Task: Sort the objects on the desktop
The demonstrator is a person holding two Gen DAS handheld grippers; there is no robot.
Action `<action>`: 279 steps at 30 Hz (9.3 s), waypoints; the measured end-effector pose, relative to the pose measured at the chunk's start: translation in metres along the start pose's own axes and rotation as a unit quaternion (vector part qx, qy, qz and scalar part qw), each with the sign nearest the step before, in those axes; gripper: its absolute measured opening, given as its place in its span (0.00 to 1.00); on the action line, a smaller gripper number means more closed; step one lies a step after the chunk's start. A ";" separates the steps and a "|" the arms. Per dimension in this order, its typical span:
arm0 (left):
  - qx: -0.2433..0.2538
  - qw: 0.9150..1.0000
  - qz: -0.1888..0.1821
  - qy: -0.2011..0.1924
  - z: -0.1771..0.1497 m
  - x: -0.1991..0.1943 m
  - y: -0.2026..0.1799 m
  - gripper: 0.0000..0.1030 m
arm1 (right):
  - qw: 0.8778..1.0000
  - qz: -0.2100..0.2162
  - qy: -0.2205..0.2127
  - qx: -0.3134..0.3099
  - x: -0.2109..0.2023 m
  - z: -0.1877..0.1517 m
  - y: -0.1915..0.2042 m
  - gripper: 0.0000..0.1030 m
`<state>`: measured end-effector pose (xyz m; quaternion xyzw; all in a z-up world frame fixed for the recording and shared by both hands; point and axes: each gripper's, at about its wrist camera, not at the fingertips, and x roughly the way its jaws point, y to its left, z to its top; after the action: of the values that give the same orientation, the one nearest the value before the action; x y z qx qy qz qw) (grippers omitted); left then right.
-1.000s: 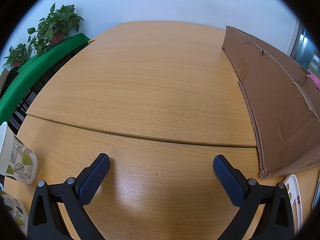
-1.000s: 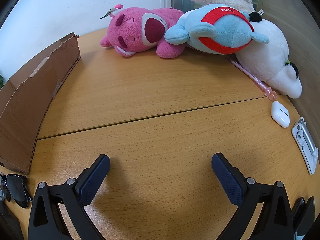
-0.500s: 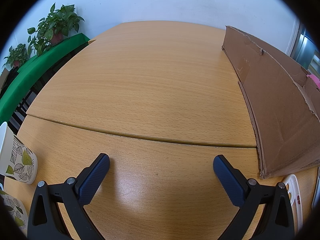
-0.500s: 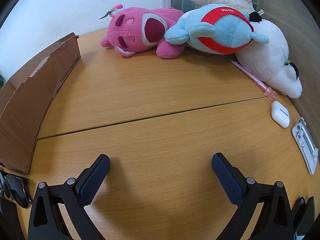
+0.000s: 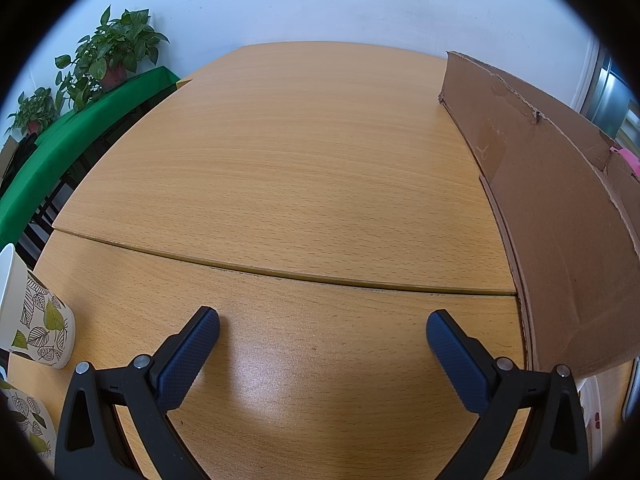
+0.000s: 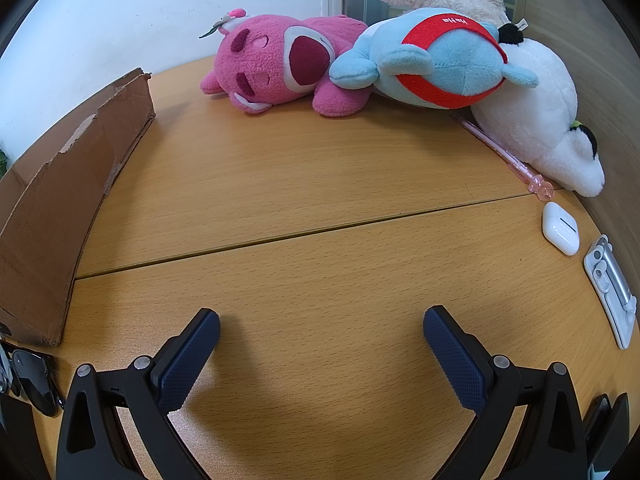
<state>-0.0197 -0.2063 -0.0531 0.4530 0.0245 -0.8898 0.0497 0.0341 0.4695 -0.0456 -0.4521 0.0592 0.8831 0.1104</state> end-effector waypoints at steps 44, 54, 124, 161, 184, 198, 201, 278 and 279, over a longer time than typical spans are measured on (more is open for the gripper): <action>0.061 0.987 -0.122 -0.085 -0.084 -0.212 -0.057 1.00 | 0.907 0.308 -0.164 -0.234 -0.245 -0.086 0.225 1.00; 0.064 0.963 -0.260 0.019 -0.168 -0.212 -0.111 1.00 | 0.866 0.421 -0.021 -0.270 -0.188 -0.135 0.303 1.00; 0.088 0.960 -0.263 -0.047 0.191 -0.043 -0.158 0.68 | 0.918 0.326 -0.073 -0.212 0.009 0.171 0.451 0.78; 0.093 0.968 -0.141 -0.185 0.142 -0.181 -0.148 0.77 | 0.936 0.235 -0.080 -0.251 -0.109 0.088 0.367 1.00; 0.100 0.952 -0.154 -0.244 0.007 -0.247 -0.203 0.78 | 0.942 0.166 -0.188 -0.223 -0.197 -0.029 0.277 1.00; 0.106 0.955 -0.165 -0.221 -0.010 -0.246 -0.213 0.78 | 0.948 0.162 -0.183 -0.206 -0.204 -0.049 0.257 1.00; 0.101 0.957 -0.166 -0.214 -0.011 -0.244 -0.211 0.78 | 0.948 0.162 -0.181 -0.203 -0.206 -0.051 0.256 1.00; 0.096 0.944 -0.315 0.029 -0.101 -0.156 -0.205 0.54 | 0.898 0.290 -0.036 -0.329 -0.158 -0.199 0.255 0.94; 0.094 0.944 -0.315 0.018 -0.096 -0.161 -0.204 0.54 | 0.898 0.292 -0.046 -0.325 -0.162 -0.195 0.255 0.94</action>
<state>0.1293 0.0155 0.0202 0.4410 0.0834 -0.8498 -0.2766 0.2159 0.1600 -0.0269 -0.3843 -0.1066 0.8656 -0.3028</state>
